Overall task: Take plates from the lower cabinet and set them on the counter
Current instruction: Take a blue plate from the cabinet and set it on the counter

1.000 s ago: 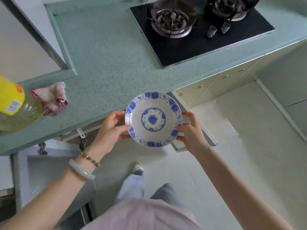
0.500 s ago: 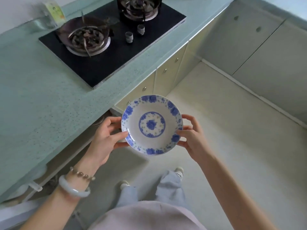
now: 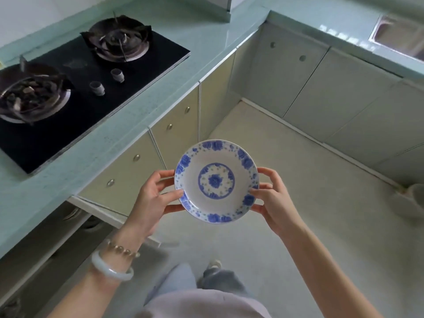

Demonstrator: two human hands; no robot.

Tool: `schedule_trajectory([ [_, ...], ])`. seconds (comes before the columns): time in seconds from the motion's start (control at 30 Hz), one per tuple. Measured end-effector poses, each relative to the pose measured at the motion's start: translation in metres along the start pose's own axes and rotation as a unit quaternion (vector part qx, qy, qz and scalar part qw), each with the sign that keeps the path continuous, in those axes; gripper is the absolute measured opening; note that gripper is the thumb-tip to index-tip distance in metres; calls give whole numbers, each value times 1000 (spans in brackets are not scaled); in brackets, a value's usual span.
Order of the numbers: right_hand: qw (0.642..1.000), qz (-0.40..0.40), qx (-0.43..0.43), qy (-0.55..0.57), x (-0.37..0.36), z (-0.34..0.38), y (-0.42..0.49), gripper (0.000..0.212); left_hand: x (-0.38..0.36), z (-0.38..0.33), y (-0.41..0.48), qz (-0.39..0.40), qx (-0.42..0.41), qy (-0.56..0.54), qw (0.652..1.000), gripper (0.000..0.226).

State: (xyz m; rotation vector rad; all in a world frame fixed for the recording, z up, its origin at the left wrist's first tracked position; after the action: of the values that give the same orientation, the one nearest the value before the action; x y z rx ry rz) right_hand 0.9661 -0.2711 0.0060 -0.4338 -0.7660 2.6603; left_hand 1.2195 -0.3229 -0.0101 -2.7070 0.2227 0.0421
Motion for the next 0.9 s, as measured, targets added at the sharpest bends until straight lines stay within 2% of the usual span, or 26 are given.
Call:
schedule_trajectory([
  [0.23, 999, -30, 9, 33, 30, 46, 68, 52, -51, -38, 88, 16, -3, 9, 1000, 35],
  [0.6, 991, -97, 53, 81, 49, 168, 211, 51, -136, -140, 282, 118, -33, 39, 992, 35],
  [0.9, 983, -127, 65, 114, 74, 248, 316, 51, -206, -198, 411, 159, -32, 52, 985, 36],
])
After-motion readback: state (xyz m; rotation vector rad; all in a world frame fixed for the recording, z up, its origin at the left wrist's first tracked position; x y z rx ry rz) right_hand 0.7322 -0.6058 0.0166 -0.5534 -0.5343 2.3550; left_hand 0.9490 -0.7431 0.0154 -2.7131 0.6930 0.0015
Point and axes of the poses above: each hand's wrist, its own y-axis towards the middle knuckle, its own x-axis out of the back of the hand, z = x × y, the point moved 10 cm from there along y, towards the middle knuckle, and after that the axes turned 6 degrees about y, right-handed, at the moved point
